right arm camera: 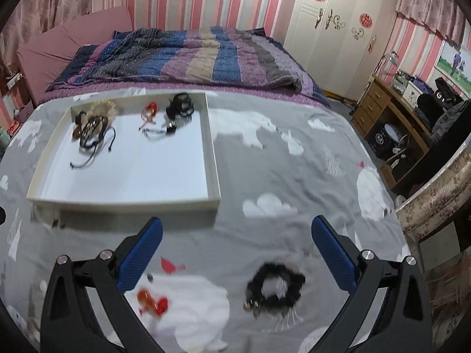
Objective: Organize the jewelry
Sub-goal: 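Lift both open tools out of the tray back over the bed, then move left tool to jade pendant while right tool approaches black beaded bracelet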
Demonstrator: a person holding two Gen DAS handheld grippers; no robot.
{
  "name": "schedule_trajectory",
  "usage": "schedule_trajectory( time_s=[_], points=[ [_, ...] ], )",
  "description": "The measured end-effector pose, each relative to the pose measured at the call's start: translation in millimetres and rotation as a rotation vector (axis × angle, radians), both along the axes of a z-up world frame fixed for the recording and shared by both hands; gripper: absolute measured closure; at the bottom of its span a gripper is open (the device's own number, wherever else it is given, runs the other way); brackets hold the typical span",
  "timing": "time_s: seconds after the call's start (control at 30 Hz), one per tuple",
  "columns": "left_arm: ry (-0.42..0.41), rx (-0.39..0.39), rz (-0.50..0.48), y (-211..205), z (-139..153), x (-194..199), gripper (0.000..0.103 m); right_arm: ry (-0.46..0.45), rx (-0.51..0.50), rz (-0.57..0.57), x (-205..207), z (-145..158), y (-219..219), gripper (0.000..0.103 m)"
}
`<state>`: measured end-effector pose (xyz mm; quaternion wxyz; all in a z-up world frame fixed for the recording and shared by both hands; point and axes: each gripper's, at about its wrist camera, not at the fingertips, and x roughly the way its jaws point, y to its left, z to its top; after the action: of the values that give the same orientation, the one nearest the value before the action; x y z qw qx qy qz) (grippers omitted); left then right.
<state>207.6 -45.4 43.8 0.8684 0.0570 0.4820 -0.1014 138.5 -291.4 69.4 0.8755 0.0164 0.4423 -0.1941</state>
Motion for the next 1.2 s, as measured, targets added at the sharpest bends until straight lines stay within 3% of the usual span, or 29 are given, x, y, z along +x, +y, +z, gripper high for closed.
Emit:
schedule_trajectory(
  time_s=[0.37, 0.9, 1.2],
  points=[
    [-0.015, -0.018, -0.059, -13.0, -0.4, -43.7, 0.003, 0.003, 0.037, -0.039, -44.7, -13.5, -14.1, 0.002],
    [0.005, -0.026, -0.089, -19.8, -10.2, -63.5, 0.003, -0.008, 0.061, -0.034, -66.7, -17.0, -11.0, 0.002],
    [0.088, -0.028, -0.162, -42.0, -37.8, -89.7, 0.003, 0.036, 0.093, -0.035, -74.2, -39.3, -20.6, 0.002]
  ],
)
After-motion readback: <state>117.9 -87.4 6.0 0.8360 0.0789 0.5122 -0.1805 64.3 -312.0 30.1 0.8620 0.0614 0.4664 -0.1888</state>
